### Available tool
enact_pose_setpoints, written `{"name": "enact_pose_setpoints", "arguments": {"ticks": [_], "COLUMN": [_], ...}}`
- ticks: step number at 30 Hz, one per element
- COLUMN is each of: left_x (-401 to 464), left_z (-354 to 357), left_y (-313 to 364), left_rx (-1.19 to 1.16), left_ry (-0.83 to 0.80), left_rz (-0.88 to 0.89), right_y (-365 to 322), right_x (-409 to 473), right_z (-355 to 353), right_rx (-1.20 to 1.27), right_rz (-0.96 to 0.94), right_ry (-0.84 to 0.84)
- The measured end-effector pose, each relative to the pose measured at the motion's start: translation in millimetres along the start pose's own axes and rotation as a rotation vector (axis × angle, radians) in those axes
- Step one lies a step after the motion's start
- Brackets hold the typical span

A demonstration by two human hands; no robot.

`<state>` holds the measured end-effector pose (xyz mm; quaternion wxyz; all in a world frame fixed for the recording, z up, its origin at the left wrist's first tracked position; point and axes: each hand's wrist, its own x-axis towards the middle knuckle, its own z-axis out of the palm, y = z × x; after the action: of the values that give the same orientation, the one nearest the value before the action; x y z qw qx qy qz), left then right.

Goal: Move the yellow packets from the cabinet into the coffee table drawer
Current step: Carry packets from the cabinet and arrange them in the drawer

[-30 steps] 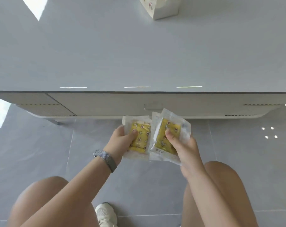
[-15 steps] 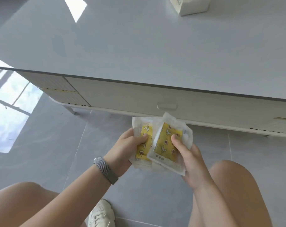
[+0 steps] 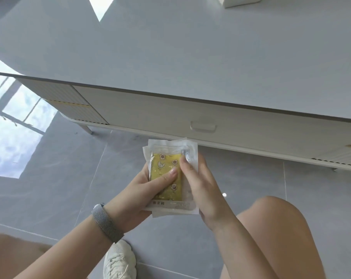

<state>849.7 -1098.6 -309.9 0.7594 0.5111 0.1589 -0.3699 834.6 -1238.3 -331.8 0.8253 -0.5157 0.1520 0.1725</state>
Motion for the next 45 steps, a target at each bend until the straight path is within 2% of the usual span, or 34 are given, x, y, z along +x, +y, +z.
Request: {"name": "enact_pose_setpoints", "arguments": {"ticks": [4, 6, 8, 11, 15, 18, 20, 23, 25, 28, 34, 36, 38, 40, 42, 45], "left_x": [-0.4, -1.3, -0.1, 2.3, 0.6, -0.1, -2.9, -8.3, -8.9, -8.0, -8.0, -8.8, -9.7, -11.2, -12.4, -16.5], "left_z": [-1.0, -2.1, -4.1, -7.7, -8.0, -10.4, -14.6, -22.1, -27.7, -33.4, -33.2, -33.8, -34.3, -35.2, -35.5, -34.7], "left_y": [1.6, 3.6, 2.2, 3.8, 11.7, 15.6, 18.1, 23.2, 26.6, 27.1, 26.8, 28.1, 28.2, 29.5, 30.8, 32.1], "left_rx": [0.033, 0.122, 0.148, 0.256, 0.505, 0.572, 0.526, 0.429, 0.394, 0.383, 0.39, 0.383, 0.379, 0.375, 0.386, 0.377], "left_ry": [-0.041, -0.126, -0.145, -0.11, -0.018, -0.007, 0.028, 0.087, 0.151, 0.229, 0.235, 0.23, 0.223, 0.214, 0.205, 0.182], "left_rz": [-0.069, -0.106, -0.098, -0.013, 0.099, 0.168, 0.157, 0.151, 0.152, 0.134, 0.11, 0.115, 0.116, 0.126, 0.128, 0.138], "right_y": [-0.6, -0.6, -0.8, -6.1, -8.3, -4.2, -6.9, -35.2, -58.1, -71.0, -79.7, -80.1, -67.3, -37.9, -6.1, 18.3], "right_x": [3.4, 5.8, 8.6, 13.7, 20.3, 24.3, 32.2, 55.4, 77.4, 96.4, 89.5, 81.7, 70.0, 64.7, 73.5, 92.3], "right_z": [-1.4, 0.5, 2.9, 2.4, 3.7, 13.3, 13.6, -2.9, -12.3, -19.0, -23.9, -24.9, -29.6, -37.4, -48.0, -57.5], "right_rx": [-0.028, -0.101, -0.241, -0.459, -0.392, -0.416, -0.535, -0.686, -0.926, -1.178, -1.161, -1.079, -0.983, -1.061, -1.244, -1.483], "right_rz": [-0.008, -0.044, -0.089, -0.149, -0.154, -0.202, -0.421, -1.009, -1.211, -1.162, -1.035, -1.072, -1.188, -1.2, -0.959, -0.635], "right_ry": [0.06, 0.131, 0.172, 0.16, 0.123, 0.135, 0.288, 0.648, 0.692, 0.687, 0.536, 0.489, 0.478, 0.411, 0.322, 0.391]}}
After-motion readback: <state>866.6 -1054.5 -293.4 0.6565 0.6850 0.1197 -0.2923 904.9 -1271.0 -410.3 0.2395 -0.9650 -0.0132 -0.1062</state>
